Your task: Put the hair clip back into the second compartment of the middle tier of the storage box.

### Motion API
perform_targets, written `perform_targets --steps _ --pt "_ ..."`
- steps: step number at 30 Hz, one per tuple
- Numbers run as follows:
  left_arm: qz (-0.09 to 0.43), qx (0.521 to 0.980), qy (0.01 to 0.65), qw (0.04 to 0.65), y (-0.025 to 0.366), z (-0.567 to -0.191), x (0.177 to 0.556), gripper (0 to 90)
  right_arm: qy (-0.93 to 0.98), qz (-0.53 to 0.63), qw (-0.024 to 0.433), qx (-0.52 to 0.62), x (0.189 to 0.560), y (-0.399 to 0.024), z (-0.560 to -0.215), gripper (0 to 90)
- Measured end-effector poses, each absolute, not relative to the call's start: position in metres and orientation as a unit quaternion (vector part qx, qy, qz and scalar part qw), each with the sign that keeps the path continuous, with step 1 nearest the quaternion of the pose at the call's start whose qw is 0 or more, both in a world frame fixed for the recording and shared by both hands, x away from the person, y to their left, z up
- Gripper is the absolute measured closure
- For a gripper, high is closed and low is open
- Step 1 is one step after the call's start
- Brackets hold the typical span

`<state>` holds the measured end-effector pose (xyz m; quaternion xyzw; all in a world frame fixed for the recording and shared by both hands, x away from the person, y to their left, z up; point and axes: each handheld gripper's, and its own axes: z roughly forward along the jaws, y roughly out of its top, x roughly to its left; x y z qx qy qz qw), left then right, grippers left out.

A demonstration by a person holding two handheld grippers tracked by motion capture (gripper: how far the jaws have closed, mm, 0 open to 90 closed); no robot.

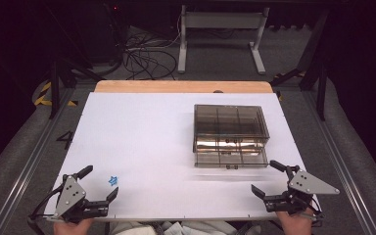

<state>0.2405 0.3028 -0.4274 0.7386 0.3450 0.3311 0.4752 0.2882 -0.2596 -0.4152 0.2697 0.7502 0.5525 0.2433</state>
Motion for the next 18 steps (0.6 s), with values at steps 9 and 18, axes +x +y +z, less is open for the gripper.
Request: perform_targets --steps 9,18 --pt "0.332 0.734 0.346 0.481 0.3037 -0.4268 0.2408 0.3 0.75 0.554 0.241 0.269 0.2883 -0.2602 -0.4157 2.6" --pt "0.328 0.736 0.345 0.481 0.3038 -0.4253 0.2417 1.2 0.752 0.553 0.237 0.267 0.2872 -0.2595 -0.4161 3.4"
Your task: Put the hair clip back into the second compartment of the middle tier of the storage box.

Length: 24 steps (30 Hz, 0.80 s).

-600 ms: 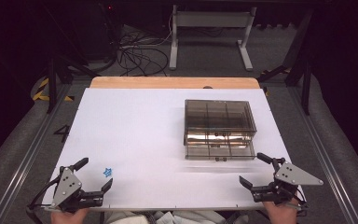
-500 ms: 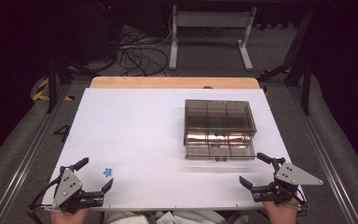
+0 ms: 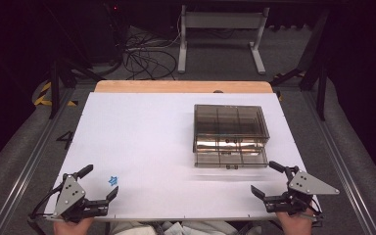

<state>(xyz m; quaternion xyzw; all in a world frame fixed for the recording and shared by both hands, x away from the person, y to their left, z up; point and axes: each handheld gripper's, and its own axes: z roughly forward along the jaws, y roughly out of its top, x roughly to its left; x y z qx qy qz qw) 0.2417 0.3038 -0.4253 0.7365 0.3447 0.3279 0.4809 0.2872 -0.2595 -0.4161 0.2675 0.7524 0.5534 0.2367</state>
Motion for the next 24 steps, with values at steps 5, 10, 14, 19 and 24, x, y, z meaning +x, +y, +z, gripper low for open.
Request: perform_targets --steps 5,10,14,19,24 --pt "0.329 0.733 0.341 0.488 0.304 -0.425 0.242 1.2 0.753 0.553 0.234 0.268 0.288 -0.259 -0.417 3.8" --pt "0.322 0.731 0.343 0.495 0.304 -0.421 0.245 1.4 0.754 0.553 0.231 0.268 0.289 -0.258 -0.417 4.0" --pt "0.318 0.736 0.342 0.49 0.304 -0.417 0.249 1.8 0.757 0.551 0.23 0.266 0.289 -0.257 -0.417 4.1" --pt "0.308 0.737 0.345 0.493 0.305 -0.412 0.255 2.0 0.757 0.551 0.228 0.267 0.29 -0.257 -0.418 4.2" --pt "0.302 0.737 0.345 0.496 0.304 -0.407 0.262 2.2 0.758 0.55 0.228 0.266 0.289 -0.257 -0.418 4.3"
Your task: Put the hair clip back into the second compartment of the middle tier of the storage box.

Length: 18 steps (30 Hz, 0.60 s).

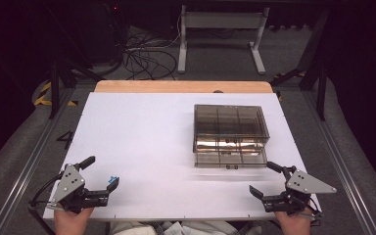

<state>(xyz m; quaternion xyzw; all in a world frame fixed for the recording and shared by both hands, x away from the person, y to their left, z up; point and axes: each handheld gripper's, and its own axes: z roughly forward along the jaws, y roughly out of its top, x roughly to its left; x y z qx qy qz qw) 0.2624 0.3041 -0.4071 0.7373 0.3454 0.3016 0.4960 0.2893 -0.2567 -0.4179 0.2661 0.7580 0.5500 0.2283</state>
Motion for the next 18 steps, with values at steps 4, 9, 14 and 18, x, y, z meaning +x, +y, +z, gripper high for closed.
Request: perform_targets --steps 4,9,14,18 --pt "0.299 0.739 0.346 0.495 0.304 -0.406 0.265 2.3 0.758 0.549 0.227 0.267 0.289 -0.257 -0.418 4.3" --pt "0.294 0.742 0.346 0.493 0.305 -0.405 0.269 2.3 0.759 0.549 0.227 0.267 0.289 -0.257 -0.418 4.3" --pt "0.29 0.745 0.343 0.492 0.303 -0.403 0.274 2.3 0.76 0.549 0.225 0.267 0.29 -0.256 -0.419 4.4" --pt "0.29 0.749 0.341 0.488 0.3 -0.402 0.277 2.3 0.76 0.548 0.225 0.266 0.29 -0.256 -0.419 4.4"
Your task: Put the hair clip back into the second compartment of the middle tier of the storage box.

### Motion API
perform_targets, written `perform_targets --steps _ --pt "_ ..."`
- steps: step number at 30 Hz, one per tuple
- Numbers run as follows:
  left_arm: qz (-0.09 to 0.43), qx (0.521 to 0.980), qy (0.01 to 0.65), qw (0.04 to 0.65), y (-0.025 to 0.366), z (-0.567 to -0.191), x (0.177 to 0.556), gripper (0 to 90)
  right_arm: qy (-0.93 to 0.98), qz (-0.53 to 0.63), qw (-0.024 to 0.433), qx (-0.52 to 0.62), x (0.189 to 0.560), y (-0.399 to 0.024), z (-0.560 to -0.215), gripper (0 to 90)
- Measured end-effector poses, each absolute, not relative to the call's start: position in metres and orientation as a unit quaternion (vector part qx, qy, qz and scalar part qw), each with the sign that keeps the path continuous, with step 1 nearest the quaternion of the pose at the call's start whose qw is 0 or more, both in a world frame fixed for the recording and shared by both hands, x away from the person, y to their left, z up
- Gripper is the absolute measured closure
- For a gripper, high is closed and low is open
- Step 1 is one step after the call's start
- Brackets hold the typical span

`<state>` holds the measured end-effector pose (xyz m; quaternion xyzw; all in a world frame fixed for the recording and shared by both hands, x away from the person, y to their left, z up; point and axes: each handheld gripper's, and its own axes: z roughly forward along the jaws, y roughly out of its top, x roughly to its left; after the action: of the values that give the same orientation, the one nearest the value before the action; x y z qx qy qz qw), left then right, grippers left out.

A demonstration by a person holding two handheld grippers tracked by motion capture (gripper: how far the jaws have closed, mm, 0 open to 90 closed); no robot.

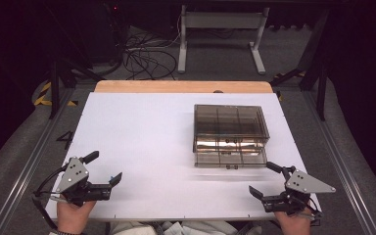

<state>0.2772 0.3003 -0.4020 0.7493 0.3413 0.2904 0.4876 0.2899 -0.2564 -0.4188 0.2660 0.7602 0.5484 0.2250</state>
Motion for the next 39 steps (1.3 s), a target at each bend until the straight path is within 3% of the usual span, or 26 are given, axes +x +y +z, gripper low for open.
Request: perform_targets --steps 16,26,32,39 --pt "0.293 0.76 0.334 0.473 0.294 -0.398 0.287 2.4 0.762 0.548 0.22 0.264 0.291 -0.256 -0.42 4.5" --pt "0.287 0.773 0.318 0.468 0.294 -0.397 0.288 7.1 0.763 0.549 0.219 0.263 0.291 -0.255 -0.42 4.5" --pt "0.249 0.766 0.332 0.491 0.301 -0.397 0.292 10.0 0.764 0.549 0.218 0.259 0.291 -0.254 -0.419 4.5" --pt "0.244 0.781 0.331 0.47 0.302 -0.399 0.296 11.2 0.764 0.549 0.216 0.26 0.291 -0.253 -0.42 4.5"
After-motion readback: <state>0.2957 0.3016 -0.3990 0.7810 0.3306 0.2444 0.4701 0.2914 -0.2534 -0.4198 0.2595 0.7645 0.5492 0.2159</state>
